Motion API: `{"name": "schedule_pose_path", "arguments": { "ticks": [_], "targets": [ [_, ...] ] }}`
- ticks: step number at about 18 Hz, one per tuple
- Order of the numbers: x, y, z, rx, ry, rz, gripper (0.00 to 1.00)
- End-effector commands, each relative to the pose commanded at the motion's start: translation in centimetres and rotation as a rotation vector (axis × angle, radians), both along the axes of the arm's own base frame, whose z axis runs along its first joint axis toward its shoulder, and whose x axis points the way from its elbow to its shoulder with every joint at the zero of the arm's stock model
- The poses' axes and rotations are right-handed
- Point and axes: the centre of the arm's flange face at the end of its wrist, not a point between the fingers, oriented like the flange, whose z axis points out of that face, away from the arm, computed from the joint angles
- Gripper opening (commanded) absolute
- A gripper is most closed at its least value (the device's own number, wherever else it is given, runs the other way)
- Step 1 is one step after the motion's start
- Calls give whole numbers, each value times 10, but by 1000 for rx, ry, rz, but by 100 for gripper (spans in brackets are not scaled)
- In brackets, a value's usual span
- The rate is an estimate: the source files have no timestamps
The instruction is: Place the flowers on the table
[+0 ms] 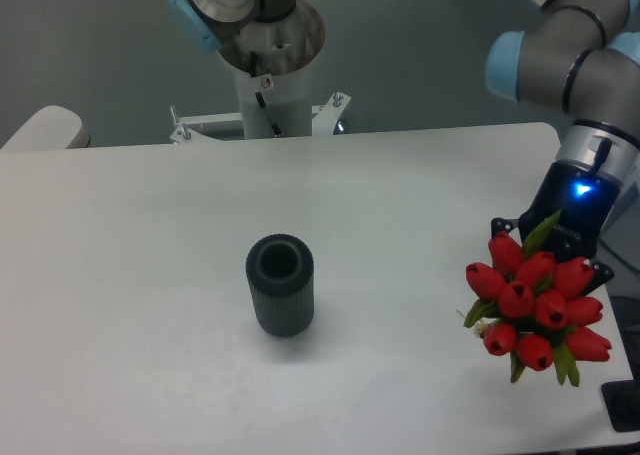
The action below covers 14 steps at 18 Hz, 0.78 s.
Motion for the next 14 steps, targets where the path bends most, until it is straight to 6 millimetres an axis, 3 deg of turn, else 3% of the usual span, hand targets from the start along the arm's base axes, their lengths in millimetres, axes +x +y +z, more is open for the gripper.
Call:
{"name": "schedule_pose_path", "arguments": {
  "ticks": [9,14],
  "targets": [
    [2,-3,2,-35,20,13,33],
    [7,-11,12,-150,104,49,33]
  ]
}}
